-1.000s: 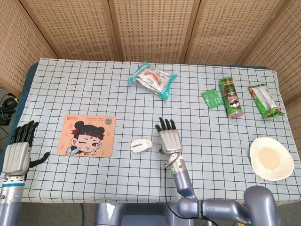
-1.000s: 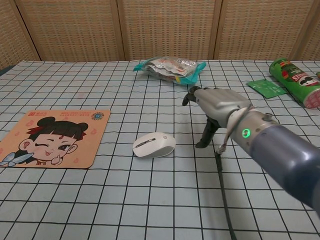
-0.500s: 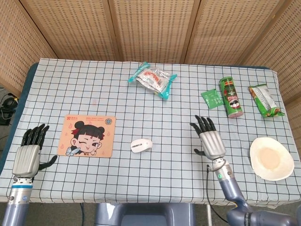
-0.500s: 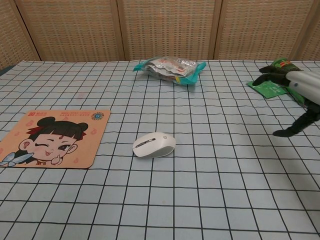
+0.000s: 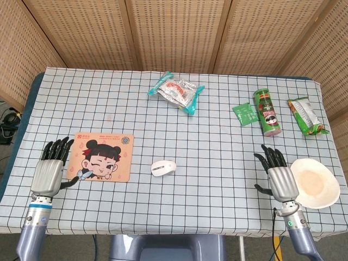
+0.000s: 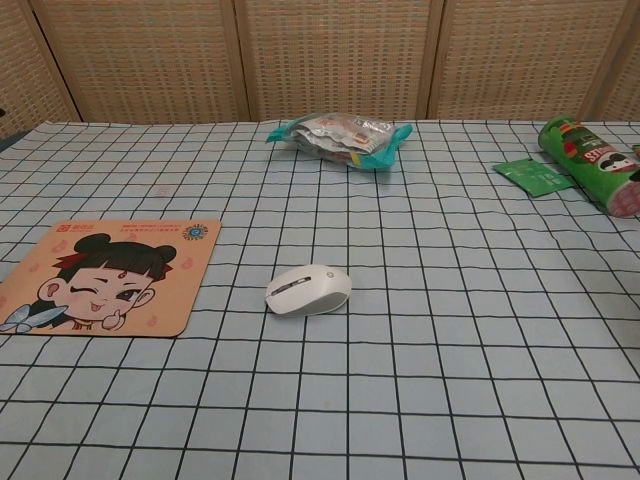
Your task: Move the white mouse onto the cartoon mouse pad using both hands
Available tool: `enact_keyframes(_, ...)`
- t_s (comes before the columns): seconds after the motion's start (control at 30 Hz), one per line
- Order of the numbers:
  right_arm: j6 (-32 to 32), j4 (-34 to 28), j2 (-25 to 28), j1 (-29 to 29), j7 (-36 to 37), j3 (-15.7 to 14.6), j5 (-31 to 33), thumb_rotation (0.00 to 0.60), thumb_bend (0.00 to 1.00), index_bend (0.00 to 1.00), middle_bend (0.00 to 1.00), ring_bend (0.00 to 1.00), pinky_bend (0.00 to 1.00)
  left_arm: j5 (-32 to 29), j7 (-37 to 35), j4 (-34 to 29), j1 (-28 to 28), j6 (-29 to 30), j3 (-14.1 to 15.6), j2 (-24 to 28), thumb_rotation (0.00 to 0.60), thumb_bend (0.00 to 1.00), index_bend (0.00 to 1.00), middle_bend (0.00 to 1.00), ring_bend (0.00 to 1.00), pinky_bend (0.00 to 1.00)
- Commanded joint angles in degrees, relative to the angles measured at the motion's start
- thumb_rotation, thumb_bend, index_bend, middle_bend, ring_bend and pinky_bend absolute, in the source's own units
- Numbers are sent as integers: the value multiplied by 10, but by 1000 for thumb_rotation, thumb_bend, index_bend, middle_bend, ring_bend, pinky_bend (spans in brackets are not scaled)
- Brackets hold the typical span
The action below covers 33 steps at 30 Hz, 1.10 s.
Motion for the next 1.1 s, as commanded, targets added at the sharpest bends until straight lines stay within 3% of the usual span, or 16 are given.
enact_keyframes(0.03,12,0,7,-6,10,10,-13,600,168,191,0,0,0,-38,47,-14,-36,-31,-24,-18,600,149,0,0,0,0)
enact_keyframes(0.3,9,-28,34,-17,45,28,-19,600,168,191,0,0,0,-207,196,-37,-153,-108,-81,-93,600,136,0,0,0,0)
enact_keyframes(0.63,3,-36,50,-26,78,46,-24,600,169,190,0,0,0,-345,293,30,-273,-108,-110,-223,600,124,0,0,0,0)
enact_keyframes(1.1,0,-44,57,-36,94,64,-31,600,168,191,0,0,0,-408,314,152,-353,-83,-111,-344,600,125,0,0,0,0)
